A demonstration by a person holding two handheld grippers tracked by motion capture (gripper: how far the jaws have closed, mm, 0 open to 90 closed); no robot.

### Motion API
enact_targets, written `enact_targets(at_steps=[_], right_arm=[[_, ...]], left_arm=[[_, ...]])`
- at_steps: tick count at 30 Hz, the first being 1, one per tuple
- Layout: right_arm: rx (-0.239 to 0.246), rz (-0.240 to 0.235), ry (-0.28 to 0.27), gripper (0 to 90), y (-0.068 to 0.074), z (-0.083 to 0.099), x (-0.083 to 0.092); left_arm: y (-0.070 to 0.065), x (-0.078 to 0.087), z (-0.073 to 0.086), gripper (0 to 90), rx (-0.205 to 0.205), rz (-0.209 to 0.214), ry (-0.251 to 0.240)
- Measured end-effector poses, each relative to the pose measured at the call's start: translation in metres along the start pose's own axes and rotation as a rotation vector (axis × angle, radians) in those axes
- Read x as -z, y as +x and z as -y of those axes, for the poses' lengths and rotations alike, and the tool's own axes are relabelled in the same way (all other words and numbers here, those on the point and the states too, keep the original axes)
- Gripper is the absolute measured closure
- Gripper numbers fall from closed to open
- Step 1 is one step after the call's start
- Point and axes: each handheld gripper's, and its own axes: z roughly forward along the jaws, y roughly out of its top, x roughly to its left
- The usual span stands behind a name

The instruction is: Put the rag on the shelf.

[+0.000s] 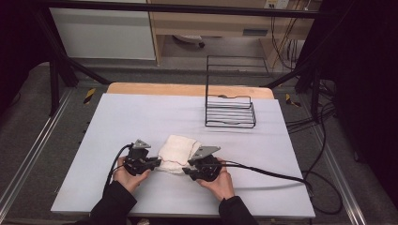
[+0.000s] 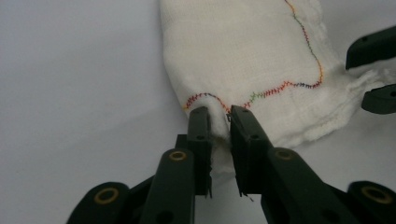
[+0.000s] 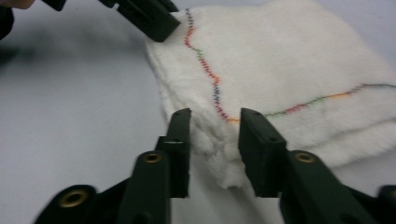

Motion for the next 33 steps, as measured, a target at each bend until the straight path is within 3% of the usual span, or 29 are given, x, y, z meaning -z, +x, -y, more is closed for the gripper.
enact_targets(at_steps=[3,4,5,7,10,13,15,18,22,23,25,28,31,33], right_arm=[[-0.065,0.058,-0.011,43.1,-0.008,0.001,0.007],[-0.065,0.058,-0.011,43.1,-0.008,0.001,0.007],[-0.122,0.089,-0.019,36.5,-0.012,0.003,0.007],[-0.156,0.114,-0.009,29.9,-0.014,0.005,0.005],[-0.172,0.110,-0.002,28.3,-0.015,0.005,0.005],[-0.177,0.135,-0.057,24.1,-0.015,0.000,0.017],[-0.179,0.147,-0.064,23.5,-0.015,-0.001,0.019],[-0.199,0.154,-0.035,26.2,-0.017,0.001,0.014],[-0.233,0.107,0.015,37.7,-0.012,0.010,-0.003],[-0.259,0.085,0.013,46.6,-0.009,0.013,-0.007],[-0.264,0.085,0.005,48.1,-0.008,0.013,-0.008],[-0.227,0.114,-0.006,62.8,-0.002,0.014,-0.010],[-0.227,0.072,-0.014,81.9,-0.003,0.013,-0.011],[-0.212,0.071,-0.017,83.4,-0.004,0.012,-0.010]], left_arm=[[0.001,0.005,-0.008,66.8,-0.031,-0.003,-0.033],[0.002,0.007,-0.011,66.8,-0.043,-0.008,-0.039],[0.003,0.007,-0.015,64.1,-0.052,-0.016,-0.047],[0.007,0.004,-0.022,63.4,-0.066,-0.032,-0.046],[0.012,-0.007,-0.028,63.4,-0.084,-0.029,-0.010],[0.013,-0.015,-0.027,70.2,-0.097,-0.011,0.040],[0.013,-0.018,-0.025,73.1,-0.097,0.006,0.048],[0.014,-0.018,-0.023,76.9,-0.095,0.016,0.063],[0.013,-0.016,-0.021,85.2,-0.108,0.010,0.088],[0.013,-0.015,-0.020,86.9,-0.109,0.006,0.092],[0.013,-0.014,-0.018,87.2,-0.102,0.007,0.091],[0.015,-0.009,-0.013,87.9,-0.067,0.037,0.097],[0.011,-0.001,-0.005,88.1,-0.061,0.052,0.104],[0.007,0.004,0.000,88.0,-0.077,0.044,0.089]])
